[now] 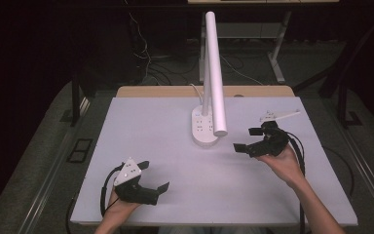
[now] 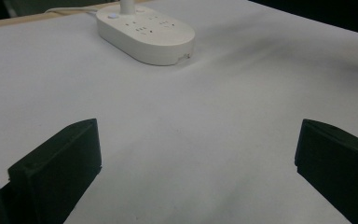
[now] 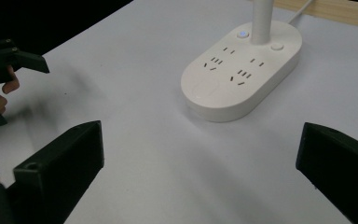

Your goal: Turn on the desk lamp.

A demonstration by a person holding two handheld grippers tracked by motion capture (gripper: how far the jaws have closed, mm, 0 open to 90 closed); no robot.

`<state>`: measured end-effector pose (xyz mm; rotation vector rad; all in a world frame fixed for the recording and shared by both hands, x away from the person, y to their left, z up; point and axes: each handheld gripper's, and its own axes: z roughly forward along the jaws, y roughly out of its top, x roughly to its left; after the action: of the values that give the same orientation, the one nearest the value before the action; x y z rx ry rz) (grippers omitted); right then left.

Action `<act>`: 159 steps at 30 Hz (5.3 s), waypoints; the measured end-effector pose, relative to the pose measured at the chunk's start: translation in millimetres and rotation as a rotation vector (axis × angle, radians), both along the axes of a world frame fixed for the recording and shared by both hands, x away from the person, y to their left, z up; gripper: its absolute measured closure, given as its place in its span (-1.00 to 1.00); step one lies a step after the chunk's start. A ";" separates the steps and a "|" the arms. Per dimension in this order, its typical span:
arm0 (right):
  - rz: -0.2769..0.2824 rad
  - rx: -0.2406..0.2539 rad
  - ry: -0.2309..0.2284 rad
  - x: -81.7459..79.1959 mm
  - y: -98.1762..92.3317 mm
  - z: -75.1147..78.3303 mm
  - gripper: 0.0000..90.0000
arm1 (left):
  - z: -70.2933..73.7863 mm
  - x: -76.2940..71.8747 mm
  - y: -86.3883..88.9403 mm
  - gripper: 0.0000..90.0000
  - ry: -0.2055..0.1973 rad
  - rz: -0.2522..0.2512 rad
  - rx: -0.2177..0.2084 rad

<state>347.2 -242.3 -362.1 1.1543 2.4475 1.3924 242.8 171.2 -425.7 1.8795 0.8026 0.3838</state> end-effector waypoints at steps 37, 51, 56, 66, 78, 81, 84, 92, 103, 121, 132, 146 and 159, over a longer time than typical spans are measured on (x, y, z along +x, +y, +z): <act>-0.061 -0.036 0.059 76.1 50.6 -8.4 -1.00 | 0.6 -0.4 0.8 -1.00 -0.003 -0.005 -0.006; -0.129 -0.023 0.064 108.0 45.5 -16.8 -1.00 | 0.6 -0.1 0.7 -1.00 -0.003 -0.009 -0.009; -0.142 -0.052 0.064 116.8 48.0 -18.4 -1.00 | 0.7 -0.4 0.8 -1.00 -0.004 -0.008 -0.012; -0.173 -0.063 0.073 137.2 50.7 -25.9 -0.89 | 1.5 -0.6 1.3 -1.00 -0.005 -0.008 -0.025; -0.202 -0.021 0.066 149.6 48.9 -31.1 0.02 | 2.1 -0.6 2.5 -1.00 -0.010 -0.010 -0.031; -0.205 0.002 0.067 151.5 48.8 -34.2 0.16 | 2.3 -0.8 2.5 -1.00 -0.012 -0.011 -0.028; -0.222 0.032 0.074 154.1 50.2 -37.6 0.26 | 2.2 -1.0 2.4 -1.00 -0.011 -0.009 -0.028; -0.223 0.085 0.120 159.0 56.2 -49.9 0.57 | 2.2 -1.0 3.4 -1.00 -0.012 -0.005 -0.027; -0.199 0.085 0.100 160.7 66.5 -59.9 0.98 | 1.8 -1.3 1.9 -1.00 -0.011 -0.007 -0.020; -0.230 0.111 0.158 166.5 62.9 -76.2 0.98 | 2.3 -1.7 2.9 -1.00 -0.014 -0.002 -0.022; -0.231 0.127 0.171 166.8 65.5 -77.9 0.99 | 2.2 -1.6 2.1 -1.00 -0.016 -0.006 -0.020; -0.249 0.163 0.171 164.1 63.7 -81.7 0.99 | 2.2 -2.1 1.8 -1.00 -0.013 -0.009 -0.027; -0.242 0.219 0.144 161.5 43.8 -56.9 0.98 | 2.4 -0.9 3.9 -1.00 -0.008 0.000 -0.043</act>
<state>508.7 -198.5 -419.0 1.5902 2.1884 1.5789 241.9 175.1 -423.3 1.8370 0.7991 0.3710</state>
